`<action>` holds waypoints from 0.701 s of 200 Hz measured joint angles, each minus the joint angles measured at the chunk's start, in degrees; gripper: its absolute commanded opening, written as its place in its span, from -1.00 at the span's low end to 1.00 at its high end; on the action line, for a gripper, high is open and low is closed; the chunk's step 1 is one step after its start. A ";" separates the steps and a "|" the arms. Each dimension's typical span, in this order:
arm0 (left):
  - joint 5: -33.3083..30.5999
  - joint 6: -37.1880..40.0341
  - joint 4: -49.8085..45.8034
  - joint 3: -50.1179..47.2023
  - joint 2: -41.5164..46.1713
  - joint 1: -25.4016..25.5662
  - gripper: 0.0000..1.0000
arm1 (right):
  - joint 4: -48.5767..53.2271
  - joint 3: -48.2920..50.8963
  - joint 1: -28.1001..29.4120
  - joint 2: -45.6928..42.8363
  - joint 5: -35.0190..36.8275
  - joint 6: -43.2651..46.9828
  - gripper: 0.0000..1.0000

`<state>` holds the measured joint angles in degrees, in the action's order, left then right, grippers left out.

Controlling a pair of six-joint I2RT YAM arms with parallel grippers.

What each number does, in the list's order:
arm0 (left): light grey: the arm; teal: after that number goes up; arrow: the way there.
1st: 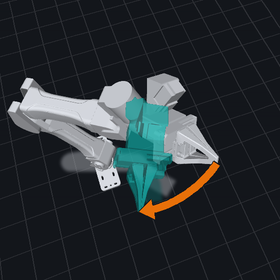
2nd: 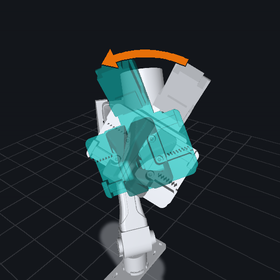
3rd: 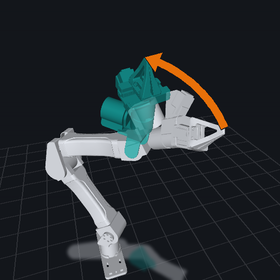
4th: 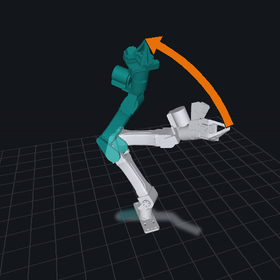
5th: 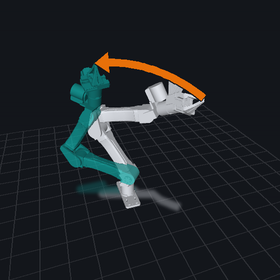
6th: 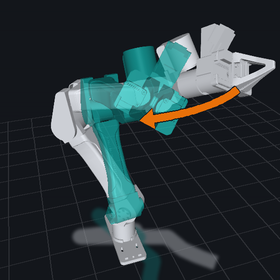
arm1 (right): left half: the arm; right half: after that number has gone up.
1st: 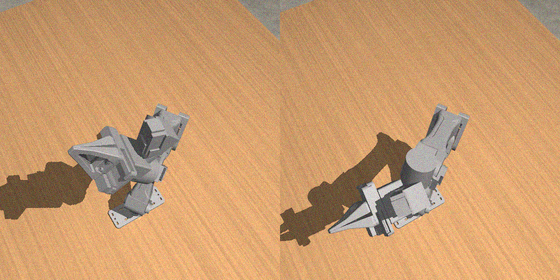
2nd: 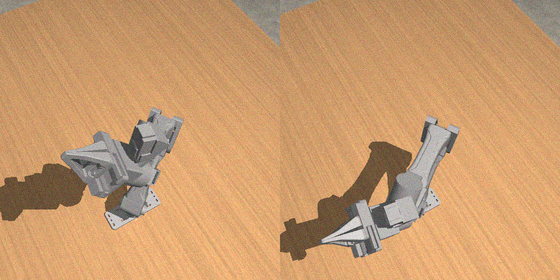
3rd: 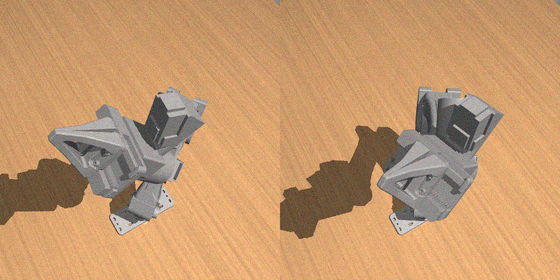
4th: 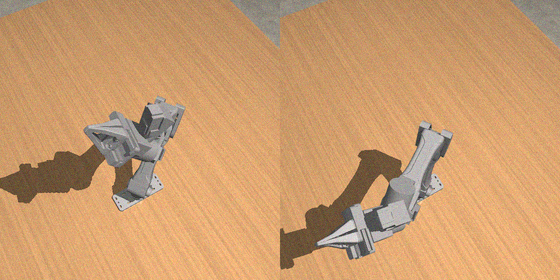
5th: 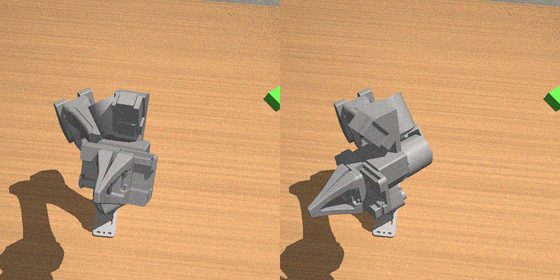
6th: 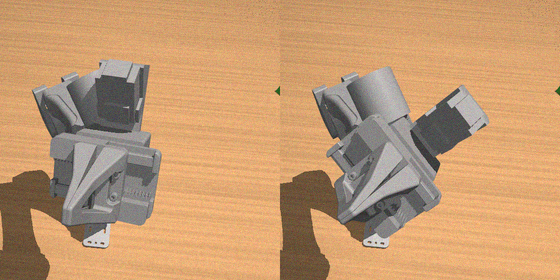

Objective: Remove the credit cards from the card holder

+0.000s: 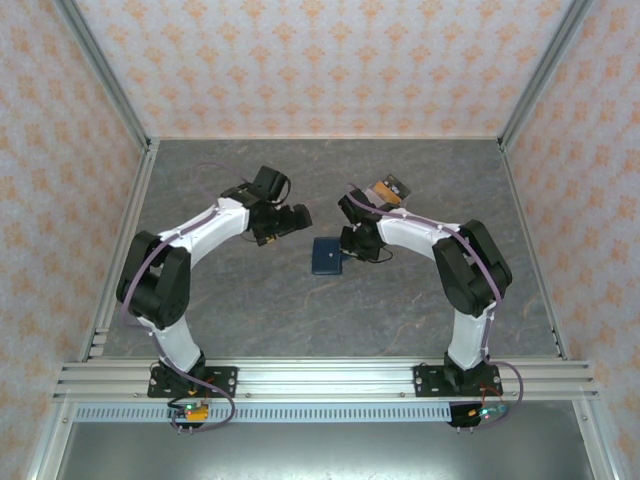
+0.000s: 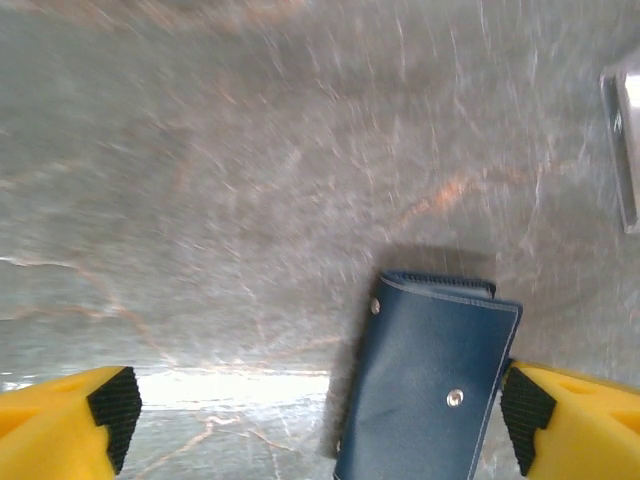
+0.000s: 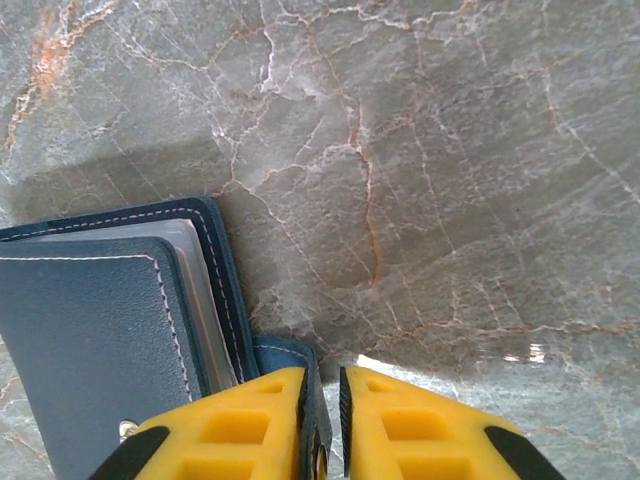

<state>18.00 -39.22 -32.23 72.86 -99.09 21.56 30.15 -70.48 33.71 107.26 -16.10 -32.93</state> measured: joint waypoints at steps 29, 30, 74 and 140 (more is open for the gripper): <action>-4.22 0.24 -1.18 -1.36 3.69 -1.68 1.00 | 0.42 -2.34 0.90 -0.02 0.52 1.73 -0.66; -4.31 0.24 -1.20 -1.40 3.78 -1.75 1.00 | 0.46 -2.58 1.03 -0.04 0.57 1.86 -0.66; -8.24 0.04 -1.66 -5.35 7.41 -5.22 1.00 | 0.96 -8.92 5.40 -1.97 2.21 3.80 -0.66; -10.10 -0.37 -1.84 -8.02 10.78 -6.34 1.00 | 2.19 -13.88 6.82 -3.21 2.03 4.22 -0.53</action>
<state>7.90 -39.59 -34.06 64.84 -88.31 15.22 32.34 -84.36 40.53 104.05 -14.06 -28.71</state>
